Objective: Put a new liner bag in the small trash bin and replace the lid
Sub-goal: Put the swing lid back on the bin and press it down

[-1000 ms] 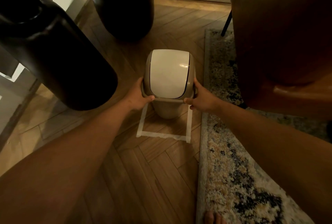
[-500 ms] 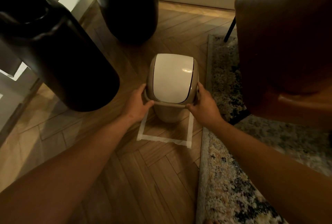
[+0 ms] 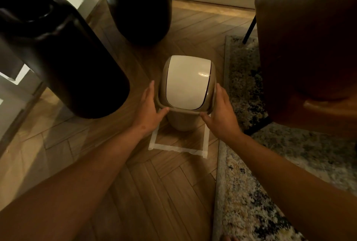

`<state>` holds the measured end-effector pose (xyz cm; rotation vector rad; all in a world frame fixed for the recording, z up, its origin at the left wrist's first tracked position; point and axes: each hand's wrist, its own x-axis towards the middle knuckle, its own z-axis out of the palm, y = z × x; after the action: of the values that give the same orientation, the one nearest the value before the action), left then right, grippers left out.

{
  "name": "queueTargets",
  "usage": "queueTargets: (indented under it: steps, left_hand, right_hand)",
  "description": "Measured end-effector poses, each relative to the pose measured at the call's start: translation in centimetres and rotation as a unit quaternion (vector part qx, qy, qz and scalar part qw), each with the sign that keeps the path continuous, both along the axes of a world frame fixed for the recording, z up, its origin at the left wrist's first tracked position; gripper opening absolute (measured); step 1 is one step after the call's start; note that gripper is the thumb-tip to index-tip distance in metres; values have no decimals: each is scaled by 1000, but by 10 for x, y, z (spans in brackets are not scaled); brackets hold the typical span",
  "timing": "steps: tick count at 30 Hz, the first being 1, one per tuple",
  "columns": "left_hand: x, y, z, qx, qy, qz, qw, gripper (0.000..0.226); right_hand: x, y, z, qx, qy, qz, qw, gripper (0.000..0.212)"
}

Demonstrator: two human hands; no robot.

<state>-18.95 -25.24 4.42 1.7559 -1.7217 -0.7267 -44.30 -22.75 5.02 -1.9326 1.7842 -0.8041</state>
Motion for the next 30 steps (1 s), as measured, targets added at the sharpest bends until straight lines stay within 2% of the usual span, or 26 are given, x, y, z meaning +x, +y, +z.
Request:
queueTargets:
  steps: [3, 9, 14, 20, 30]
  left_hand:
    - [4, 0, 1, -44, -61, -43, 996, 118]
    - [3, -3, -2, -38, -101, -115, 988, 110]
    - [4, -6, 2, -61, -95, -118, 987, 101]
    - [-2, -5, 8, -68, -101, -110, 986, 99]
    - [-6, -4, 8, -68, -104, -100, 987, 100]
  right_hand:
    - [0, -1, 3, -24, 58, 40, 997, 118]
    - [2, -7, 3, -41, 143, 110, 983, 111]
    - [-3, -9, -5, -45, 127, 112, 985, 113]
    - [-6, -13, -6, -49, 118, 106, 986, 118]
    - [-8, -11, -3, -40, 115, 107, 987, 115]
